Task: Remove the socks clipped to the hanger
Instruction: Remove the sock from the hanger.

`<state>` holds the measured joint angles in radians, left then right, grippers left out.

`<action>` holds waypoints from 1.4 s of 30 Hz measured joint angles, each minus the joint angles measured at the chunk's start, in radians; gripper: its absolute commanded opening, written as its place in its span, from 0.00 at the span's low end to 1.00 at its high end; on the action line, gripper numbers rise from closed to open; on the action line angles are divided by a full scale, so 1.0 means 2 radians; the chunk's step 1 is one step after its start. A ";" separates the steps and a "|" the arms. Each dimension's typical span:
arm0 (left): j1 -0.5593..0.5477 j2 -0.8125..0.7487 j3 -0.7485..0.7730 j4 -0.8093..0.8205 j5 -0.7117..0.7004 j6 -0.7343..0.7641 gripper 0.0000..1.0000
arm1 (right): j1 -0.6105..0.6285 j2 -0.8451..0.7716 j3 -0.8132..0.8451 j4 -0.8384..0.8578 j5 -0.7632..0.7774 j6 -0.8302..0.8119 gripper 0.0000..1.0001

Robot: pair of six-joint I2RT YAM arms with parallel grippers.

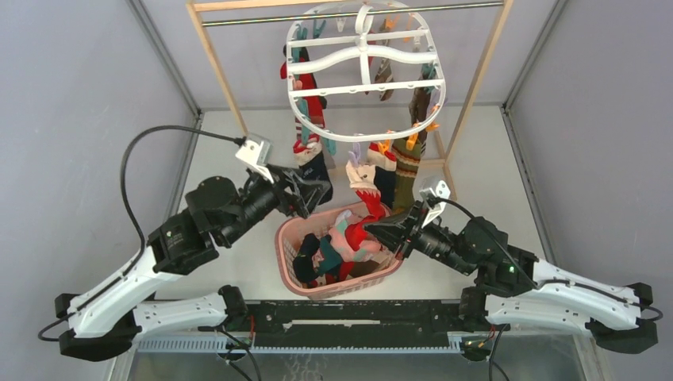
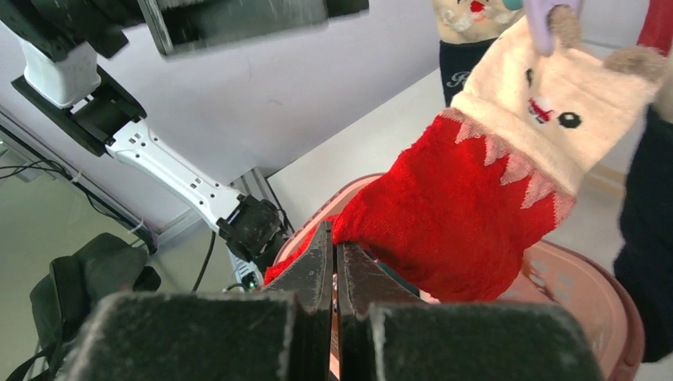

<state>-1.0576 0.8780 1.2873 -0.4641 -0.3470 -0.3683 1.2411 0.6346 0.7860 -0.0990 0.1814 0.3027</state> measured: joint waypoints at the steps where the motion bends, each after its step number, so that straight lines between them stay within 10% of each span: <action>1: 0.000 -0.009 -0.020 0.004 0.008 -0.001 0.81 | 0.001 0.005 0.000 0.003 0.000 0.002 0.00; 31: -0.023 -0.108 -0.240 0.135 0.129 0.014 0.93 | -0.002 0.125 0.047 0.053 -0.006 0.049 0.00; 42: -0.027 -0.089 -0.245 0.146 0.132 0.028 0.42 | 0.007 0.129 0.047 0.053 -0.006 0.051 0.00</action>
<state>-1.1107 0.6994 0.7967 -0.1722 -0.0837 -0.3115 1.2549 0.8932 0.8791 0.0071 0.1696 0.4046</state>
